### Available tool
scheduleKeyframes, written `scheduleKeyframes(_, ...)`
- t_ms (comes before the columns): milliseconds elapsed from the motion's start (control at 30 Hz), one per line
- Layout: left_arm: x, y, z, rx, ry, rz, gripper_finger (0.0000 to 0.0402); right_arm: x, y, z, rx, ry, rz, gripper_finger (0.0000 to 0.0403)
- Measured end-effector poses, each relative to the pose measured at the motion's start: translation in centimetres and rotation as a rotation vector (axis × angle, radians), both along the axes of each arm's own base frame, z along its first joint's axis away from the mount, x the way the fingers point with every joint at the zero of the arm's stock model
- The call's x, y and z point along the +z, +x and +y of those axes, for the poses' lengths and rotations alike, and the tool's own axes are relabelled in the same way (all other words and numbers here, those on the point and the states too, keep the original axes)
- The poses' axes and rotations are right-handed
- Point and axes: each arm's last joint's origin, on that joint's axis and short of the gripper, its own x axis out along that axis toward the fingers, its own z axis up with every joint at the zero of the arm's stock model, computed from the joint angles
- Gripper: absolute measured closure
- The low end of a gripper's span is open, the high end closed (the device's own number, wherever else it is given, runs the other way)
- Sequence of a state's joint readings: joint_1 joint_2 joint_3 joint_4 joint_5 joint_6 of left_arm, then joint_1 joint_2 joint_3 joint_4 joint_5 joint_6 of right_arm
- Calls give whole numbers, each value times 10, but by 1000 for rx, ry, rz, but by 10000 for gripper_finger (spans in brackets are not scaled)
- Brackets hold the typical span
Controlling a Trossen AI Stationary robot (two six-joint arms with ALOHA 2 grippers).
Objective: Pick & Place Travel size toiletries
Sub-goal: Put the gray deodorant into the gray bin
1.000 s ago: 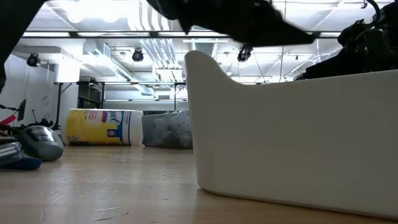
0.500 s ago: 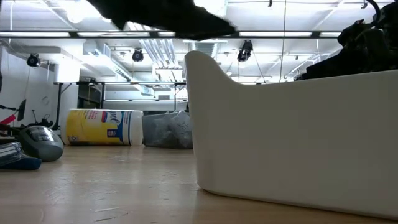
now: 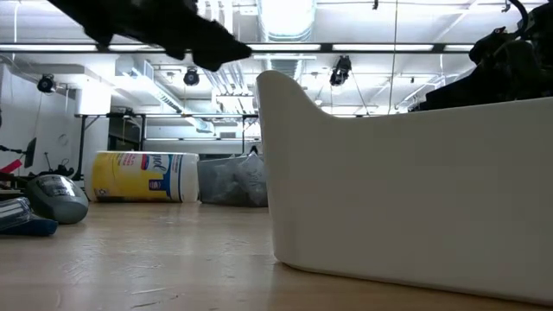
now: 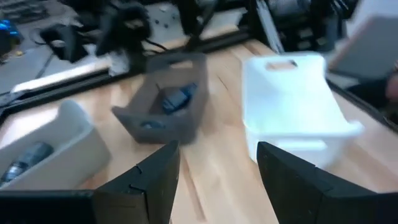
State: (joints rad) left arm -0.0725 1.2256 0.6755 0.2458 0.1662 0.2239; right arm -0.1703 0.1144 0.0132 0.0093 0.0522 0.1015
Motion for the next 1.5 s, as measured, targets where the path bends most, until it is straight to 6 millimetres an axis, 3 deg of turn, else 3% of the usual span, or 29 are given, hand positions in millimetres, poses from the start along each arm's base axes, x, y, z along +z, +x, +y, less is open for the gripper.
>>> scheduleKeyframes(167, -8, -12, -15, -88, 67, 103, 183, 0, 0, 0, 0, -1, 0, 217)
scheduleKeyframes(533, -16, -35, -39, -125, 196, 497, 183, 0, 0, 0, 0, -4, 1, 250)
scheduleKeyframes(867, -34, -55, -34, -85, 268, 742, 183, 0, 0, 0, 0, -2, 1, 280)
scheduleKeyframes(1133, -45, -62, -25, 91, 443, 787, 183, 0, 0, 0, 0, 0, 1, 303)
scheduleKeyframes(1500, -48, -69, -23, 122, 422, 862, 183, 0, 0, 0, 0, -2, 1, 339)
